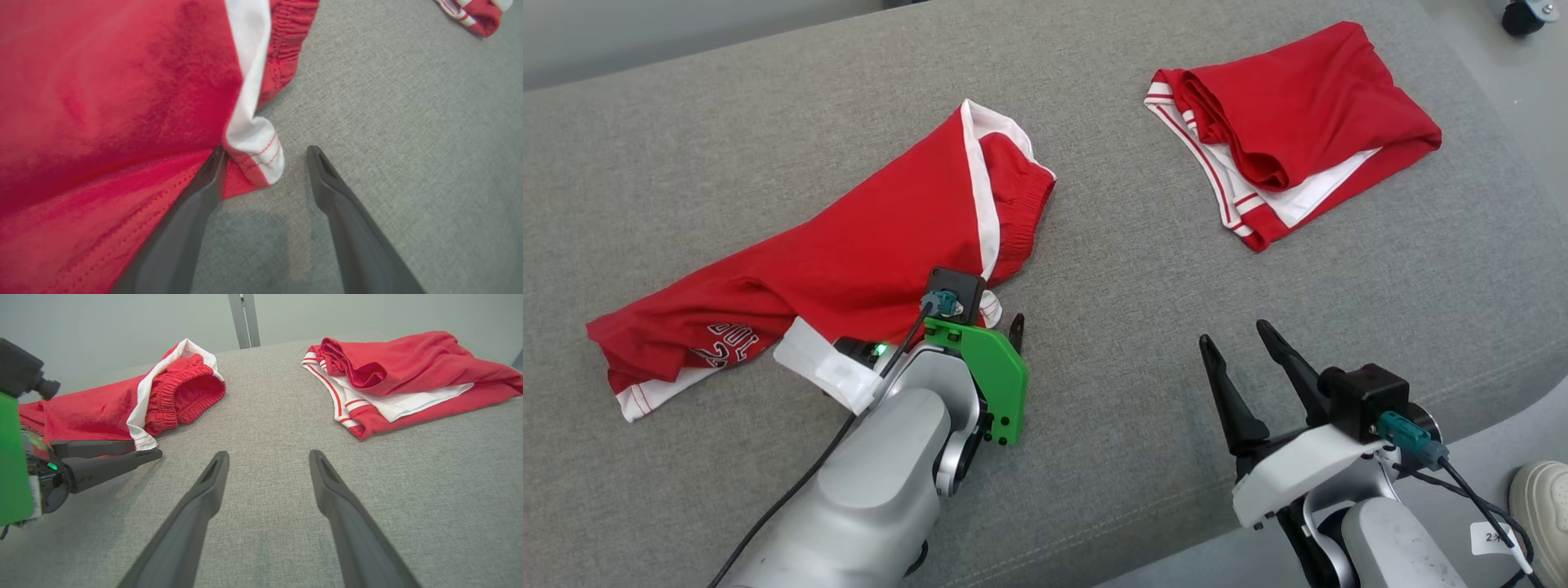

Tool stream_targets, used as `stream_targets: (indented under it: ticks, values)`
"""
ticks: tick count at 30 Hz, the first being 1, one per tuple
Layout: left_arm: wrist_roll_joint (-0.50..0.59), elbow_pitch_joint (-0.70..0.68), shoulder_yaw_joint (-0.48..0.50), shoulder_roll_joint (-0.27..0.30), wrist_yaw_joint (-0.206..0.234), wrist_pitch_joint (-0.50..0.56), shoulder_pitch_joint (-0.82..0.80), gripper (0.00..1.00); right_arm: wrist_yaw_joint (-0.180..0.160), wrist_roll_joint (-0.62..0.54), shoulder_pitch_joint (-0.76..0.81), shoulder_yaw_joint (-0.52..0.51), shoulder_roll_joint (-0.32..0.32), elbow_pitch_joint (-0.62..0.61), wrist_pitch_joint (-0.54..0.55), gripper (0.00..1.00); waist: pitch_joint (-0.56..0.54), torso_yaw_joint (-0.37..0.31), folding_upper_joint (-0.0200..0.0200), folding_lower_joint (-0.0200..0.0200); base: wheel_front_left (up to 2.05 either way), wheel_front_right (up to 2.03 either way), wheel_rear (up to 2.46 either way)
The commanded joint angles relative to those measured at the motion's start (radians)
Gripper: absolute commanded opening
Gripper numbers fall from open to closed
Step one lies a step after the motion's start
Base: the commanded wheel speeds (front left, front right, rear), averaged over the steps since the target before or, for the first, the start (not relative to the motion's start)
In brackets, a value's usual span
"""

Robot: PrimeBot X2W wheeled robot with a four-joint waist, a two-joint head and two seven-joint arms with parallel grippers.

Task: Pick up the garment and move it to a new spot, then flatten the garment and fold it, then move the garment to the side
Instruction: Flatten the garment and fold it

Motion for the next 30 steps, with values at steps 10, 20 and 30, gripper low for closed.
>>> stream_targets:
  ticks: [10,20,30]
  values:
    - [-0.027,0.009,-0.013,0.002,0.015,-0.095,-0.035,0.00,-0.001,0.003,-0.008,-0.008,-0.001,0.015,-0.013,1.00,-0.016,0.033,0.0000,0.0000,0.00,0.00,0.00]
    - [-0.042,-0.229,0.055,0.158,0.100,-0.175,0.092,0.00,-0.001,-0.012,0.036,-0.023,-0.001,0.013,0.006,1.00,-0.097,0.111,0.0000,0.0000,0.00,0.00,0.00]
    - [-0.072,-0.624,0.167,0.412,0.300,-0.120,0.336,0.00,-0.001,-0.014,0.068,-0.009,-0.001,-0.006,0.031,1.00,-0.162,0.184,0.0000,0.0000,0.00,0.00,0.00]
